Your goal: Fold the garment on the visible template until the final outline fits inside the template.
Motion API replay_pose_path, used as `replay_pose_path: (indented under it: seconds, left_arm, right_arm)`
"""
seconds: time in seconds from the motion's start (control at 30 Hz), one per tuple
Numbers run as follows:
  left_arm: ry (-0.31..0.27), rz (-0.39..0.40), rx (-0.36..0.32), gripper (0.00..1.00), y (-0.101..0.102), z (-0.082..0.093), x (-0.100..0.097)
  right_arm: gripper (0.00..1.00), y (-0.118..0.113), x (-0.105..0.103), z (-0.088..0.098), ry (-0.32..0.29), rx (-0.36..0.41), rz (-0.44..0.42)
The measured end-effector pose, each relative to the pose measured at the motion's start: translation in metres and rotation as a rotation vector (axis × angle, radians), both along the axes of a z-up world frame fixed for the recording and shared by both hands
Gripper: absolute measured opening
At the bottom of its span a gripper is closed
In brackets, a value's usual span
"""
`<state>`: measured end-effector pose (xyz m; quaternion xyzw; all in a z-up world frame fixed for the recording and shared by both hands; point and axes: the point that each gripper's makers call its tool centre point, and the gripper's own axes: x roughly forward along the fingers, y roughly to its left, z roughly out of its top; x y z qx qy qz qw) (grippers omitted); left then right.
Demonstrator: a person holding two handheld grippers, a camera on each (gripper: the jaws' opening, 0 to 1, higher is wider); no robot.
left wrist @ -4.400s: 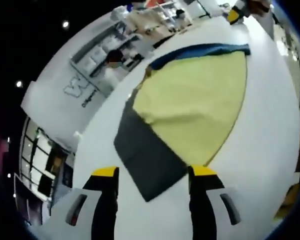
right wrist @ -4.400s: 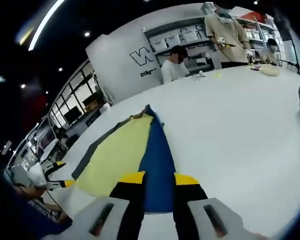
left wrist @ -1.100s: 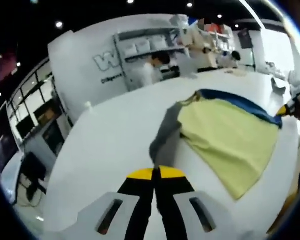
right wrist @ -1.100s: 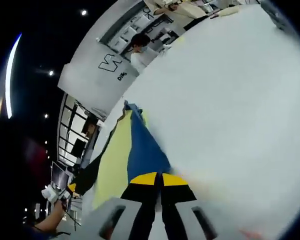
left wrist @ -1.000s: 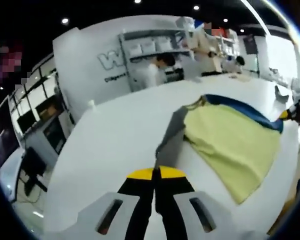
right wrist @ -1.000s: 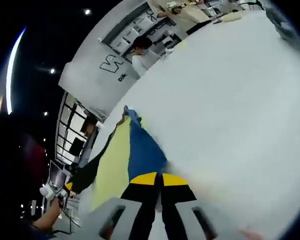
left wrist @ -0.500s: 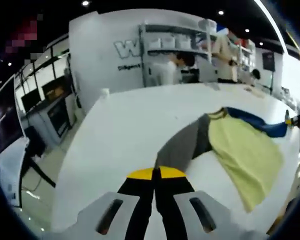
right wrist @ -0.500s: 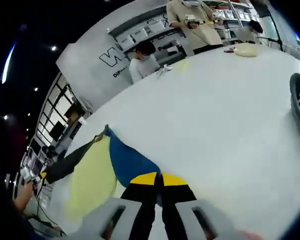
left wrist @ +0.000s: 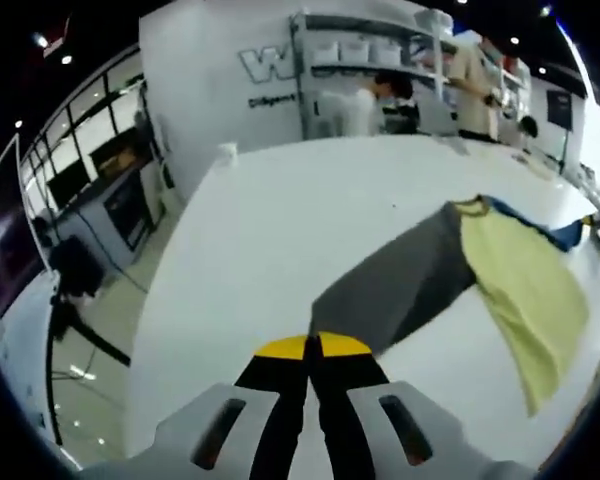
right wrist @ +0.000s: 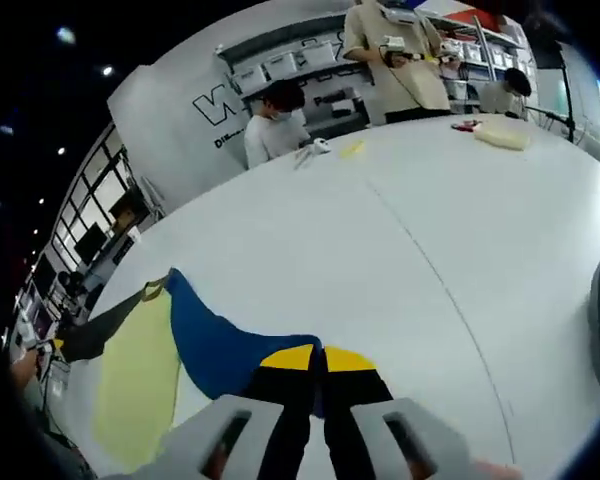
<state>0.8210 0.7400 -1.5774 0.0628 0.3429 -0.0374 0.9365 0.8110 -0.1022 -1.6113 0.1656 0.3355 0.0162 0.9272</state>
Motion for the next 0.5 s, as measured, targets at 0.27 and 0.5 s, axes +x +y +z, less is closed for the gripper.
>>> replay_pose_path:
  seconds: [0.27, 0.5]
  left_arm:
    - [0.016, 0.065, -0.038, 0.04, 0.003, -0.011, 0.009]
    - [0.045, 0.08, -0.02, 0.04, 0.009, -0.021, 0.016]
  right_arm:
    - [0.0, -0.033, 0.022, 0.014, -0.047, -0.03, -0.05]
    - [0.0, -0.047, 0.058, 0.002, -0.05, -0.064, -0.042]
